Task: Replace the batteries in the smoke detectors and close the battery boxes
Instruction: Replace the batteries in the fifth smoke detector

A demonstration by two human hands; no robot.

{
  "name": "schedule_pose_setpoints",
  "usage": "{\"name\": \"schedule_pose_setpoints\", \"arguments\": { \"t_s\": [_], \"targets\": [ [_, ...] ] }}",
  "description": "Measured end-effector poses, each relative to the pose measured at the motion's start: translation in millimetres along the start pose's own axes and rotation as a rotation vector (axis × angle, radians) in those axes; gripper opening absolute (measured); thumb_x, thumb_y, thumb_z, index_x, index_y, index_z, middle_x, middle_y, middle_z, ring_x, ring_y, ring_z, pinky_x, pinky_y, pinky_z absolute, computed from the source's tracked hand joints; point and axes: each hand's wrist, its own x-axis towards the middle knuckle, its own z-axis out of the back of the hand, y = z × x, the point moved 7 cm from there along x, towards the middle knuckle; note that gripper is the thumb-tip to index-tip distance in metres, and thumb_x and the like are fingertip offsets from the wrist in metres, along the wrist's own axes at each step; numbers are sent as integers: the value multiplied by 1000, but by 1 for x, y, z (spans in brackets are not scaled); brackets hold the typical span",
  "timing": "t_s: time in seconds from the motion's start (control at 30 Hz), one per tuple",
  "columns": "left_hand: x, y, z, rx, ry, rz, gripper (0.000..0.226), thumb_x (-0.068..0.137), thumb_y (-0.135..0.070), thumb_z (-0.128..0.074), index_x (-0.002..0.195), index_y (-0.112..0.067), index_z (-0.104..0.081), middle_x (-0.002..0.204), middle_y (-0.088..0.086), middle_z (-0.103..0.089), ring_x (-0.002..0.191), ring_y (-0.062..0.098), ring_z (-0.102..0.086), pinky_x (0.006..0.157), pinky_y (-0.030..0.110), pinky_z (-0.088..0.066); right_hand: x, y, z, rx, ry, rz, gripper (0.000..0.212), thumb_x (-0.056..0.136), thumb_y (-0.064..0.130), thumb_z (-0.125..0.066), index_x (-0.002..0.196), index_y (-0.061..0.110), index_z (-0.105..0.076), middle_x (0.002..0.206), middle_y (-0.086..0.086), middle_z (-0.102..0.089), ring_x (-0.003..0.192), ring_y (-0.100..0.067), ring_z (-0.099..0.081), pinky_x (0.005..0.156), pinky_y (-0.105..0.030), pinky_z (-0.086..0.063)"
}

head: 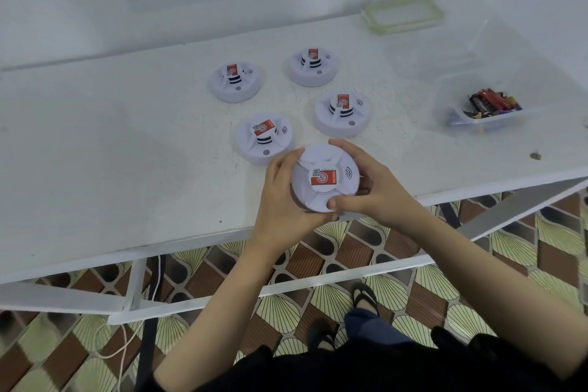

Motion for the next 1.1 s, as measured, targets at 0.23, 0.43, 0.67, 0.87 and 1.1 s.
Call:
{"name": "schedule_pose_setpoints", "arguments": {
  "t_s": [0.23,0.43,0.67,0.87,1.1],
  "targets": [
    [0,-1,0,-9,5,-8,96,52,-23,-95,134,-10,-46,124,-1,-44,115,-18,-38,91,-1,-34,1,-1,0,-20,20,7,79,71,-6,-75,127,40,-43,116,7,-62,107,-9,-60,85,-25,-53],
    [0,-1,0,-17,4,-12,97,51,-20,-95,133,-9,-46,123,1,-44,115,-18,-37,91,-2,-33,1,-2,0,-20,34,5,79,70,3,-77,131,38,-42,120,5,-61,111,-13,-59,89,-31,-53],
    [0,-1,0,-22,-1,-17,96,51,-19,-95,133,-9,-46,123,0,-44,115,-17,-38,91,-1,-34,2,-4,-1,-9,54,0,79,73,-6,-74,136,29,-40,124,0,-59,113,-13,-58,91,-34,-53],
    [0,-3,0,-11,3,-24,97,51,-22,-95,134,-10,-45,122,-4,-43,116,-13,-38,92,-1,-34,1,-2,-1,-11,55,-4,80,68,8,-74,138,27,-39,124,0,-59,114,-15,-57,91,-34,-53],
    [0,-2,-1,-25,4,-22,97,52,-20,-95,134,-10,-45,120,-8,-41,116,-17,-37,93,0,-34,1,-2,-1,-18,78,-20,82,71,6,-76,140,26,-37,127,1,-57,116,-14,-56,92,-32,-52]
  ]
}}
